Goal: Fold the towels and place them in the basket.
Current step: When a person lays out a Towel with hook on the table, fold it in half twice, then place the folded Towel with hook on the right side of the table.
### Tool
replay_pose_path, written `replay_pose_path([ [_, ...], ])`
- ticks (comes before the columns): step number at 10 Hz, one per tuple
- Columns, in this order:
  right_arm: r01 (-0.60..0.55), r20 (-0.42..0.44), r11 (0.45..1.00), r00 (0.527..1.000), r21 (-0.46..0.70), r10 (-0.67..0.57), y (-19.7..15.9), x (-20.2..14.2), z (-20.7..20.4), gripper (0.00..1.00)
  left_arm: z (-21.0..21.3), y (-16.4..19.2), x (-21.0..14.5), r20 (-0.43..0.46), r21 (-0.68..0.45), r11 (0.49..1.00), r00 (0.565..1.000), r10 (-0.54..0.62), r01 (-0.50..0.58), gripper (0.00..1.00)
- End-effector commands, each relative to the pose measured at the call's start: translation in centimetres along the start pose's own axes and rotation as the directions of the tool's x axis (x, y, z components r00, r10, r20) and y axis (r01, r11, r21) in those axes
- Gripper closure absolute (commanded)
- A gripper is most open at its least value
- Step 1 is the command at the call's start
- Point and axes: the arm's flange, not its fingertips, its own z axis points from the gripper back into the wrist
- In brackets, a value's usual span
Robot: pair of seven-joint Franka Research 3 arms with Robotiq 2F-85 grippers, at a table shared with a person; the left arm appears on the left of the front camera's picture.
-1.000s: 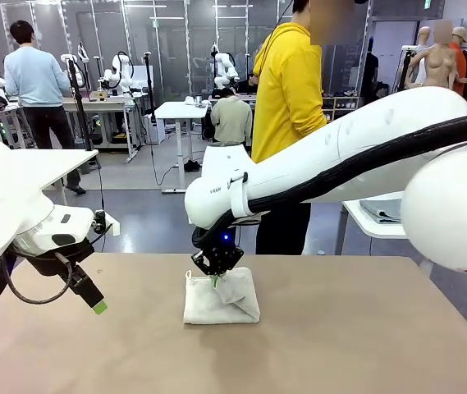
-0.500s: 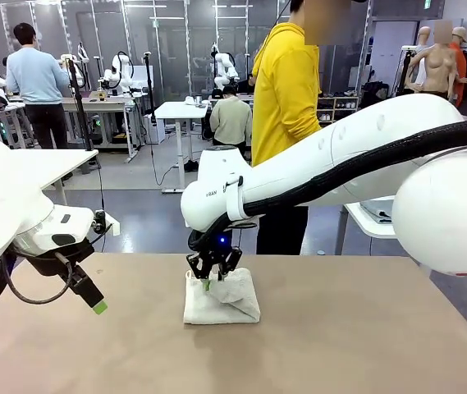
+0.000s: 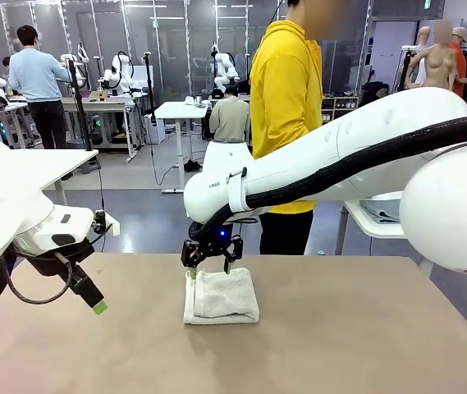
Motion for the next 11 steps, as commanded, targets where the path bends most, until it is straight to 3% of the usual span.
replay_pose_path([
  [1, 0.01, 0.03, 0.999, 0.999, 0.041, -0.012, -1.7, -2.1, 0.3, 0.0, -0.1, 0.1, 0.3, 0.001, 0.01, 1.0, 1.0, 0.014, -0.014, 0.0],
  [3, -0.035, 0.005, 0.998, 0.999, 0.046, 0.034, -3.4, -2.8, -0.4, 0.0, -0.1, 0.1, 0.3, 0.001, 0.01, 1.0, 1.0, 0.014, -0.014, 0.0],
  [4, 0.019, 0.016, 1.0, 1.0, 0.017, -0.02, -1.3, -0.5, 0.3, 0.0, -0.1, 0.1, 0.3, 0.001, 0.01, 1.0, 1.0, 0.014, -0.014, 0.0],
  [11, 0.019, 0.016, 1.0, 1.0, 0.017, -0.02, -1.3, -0.5, 0.3, 0.0, -0.1, 0.1, 0.3, 0.001, 0.01, 1.0, 1.0, 0.014, -0.014, 0.0],
])
